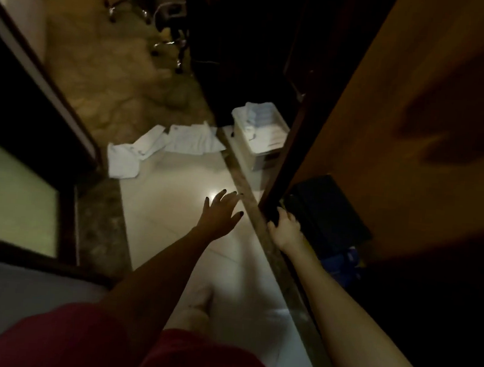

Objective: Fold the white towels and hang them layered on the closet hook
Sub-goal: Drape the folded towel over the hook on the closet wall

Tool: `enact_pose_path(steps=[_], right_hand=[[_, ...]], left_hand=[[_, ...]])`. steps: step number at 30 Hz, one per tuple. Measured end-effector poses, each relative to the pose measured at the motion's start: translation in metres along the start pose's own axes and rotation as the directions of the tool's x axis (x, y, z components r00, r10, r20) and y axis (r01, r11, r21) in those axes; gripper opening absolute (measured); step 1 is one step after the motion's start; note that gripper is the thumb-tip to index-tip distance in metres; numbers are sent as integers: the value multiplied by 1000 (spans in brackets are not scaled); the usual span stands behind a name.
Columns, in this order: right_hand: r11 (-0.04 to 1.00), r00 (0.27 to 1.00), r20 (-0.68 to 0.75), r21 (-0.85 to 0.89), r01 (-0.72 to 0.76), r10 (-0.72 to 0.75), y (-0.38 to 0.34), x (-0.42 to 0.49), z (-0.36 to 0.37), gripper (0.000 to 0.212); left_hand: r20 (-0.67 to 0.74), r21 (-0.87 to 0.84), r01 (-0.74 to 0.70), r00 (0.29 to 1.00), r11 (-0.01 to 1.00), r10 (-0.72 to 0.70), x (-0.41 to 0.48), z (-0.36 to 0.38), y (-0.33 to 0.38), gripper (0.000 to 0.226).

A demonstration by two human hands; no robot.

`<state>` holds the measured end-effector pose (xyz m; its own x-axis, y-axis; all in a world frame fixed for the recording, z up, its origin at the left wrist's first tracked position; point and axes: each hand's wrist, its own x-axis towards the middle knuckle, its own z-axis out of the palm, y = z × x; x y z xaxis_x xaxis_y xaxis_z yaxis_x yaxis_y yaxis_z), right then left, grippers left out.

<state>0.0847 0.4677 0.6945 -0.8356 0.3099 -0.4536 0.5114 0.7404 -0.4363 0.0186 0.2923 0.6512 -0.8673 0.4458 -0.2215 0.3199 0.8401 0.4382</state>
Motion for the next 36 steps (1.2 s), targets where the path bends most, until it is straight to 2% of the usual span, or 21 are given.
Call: enact_pose_path(steps=[3, 8, 11, 15, 20, 25, 28, 30, 32, 36], right_hand=[[993, 995, 12, -71, 97, -96, -35, 10, 32, 54], [946, 964, 179, -225, 234, -196, -85, 51, 66, 59], [956, 958, 222, -188, 224, -181, -127, 97, 76, 59], [952, 947, 225, -152, 267, -230, -193, 168, 78, 59], [913, 925, 257, -226, 338, -279, -266, 253, 74, 60], [824, 850, 391, -300, 481, -353, -336, 333, 84, 61], [801, 821, 423, -290, 524, -384, -386, 386, 94, 61], [738, 779, 454, -317, 596, -433, -419, 424, 102, 61], [669, 730, 508, -345, 658, -457, -454, 465, 109, 62], [598, 658, 593, -339, 726, -464, -522, 544, 122, 60]], left_hand=[[-15, -17, 104, 994, 994, -105, -6, -4, -34, 57], [-79, -40, 191, 978, 981, -194, 24, -30, -85, 57], [-93, -59, 249, 963, 967, -253, 54, -52, -122, 57], [-64, -43, 342, 937, 939, -344, 103, -81, -184, 57], [-123, -76, 424, 894, 903, -430, 158, -128, -250, 56], [-175, -185, 537, 806, 823, -565, 204, -163, -312, 53], [-200, -324, 597, 715, 734, -670, 237, -176, -351, 53], [-212, -390, 621, 658, 680, -722, 265, -187, -376, 53], [-207, -421, 656, 603, 626, -770, 294, -198, -401, 53], [-143, -466, 721, 512, 514, -847, 348, -224, -446, 53]])
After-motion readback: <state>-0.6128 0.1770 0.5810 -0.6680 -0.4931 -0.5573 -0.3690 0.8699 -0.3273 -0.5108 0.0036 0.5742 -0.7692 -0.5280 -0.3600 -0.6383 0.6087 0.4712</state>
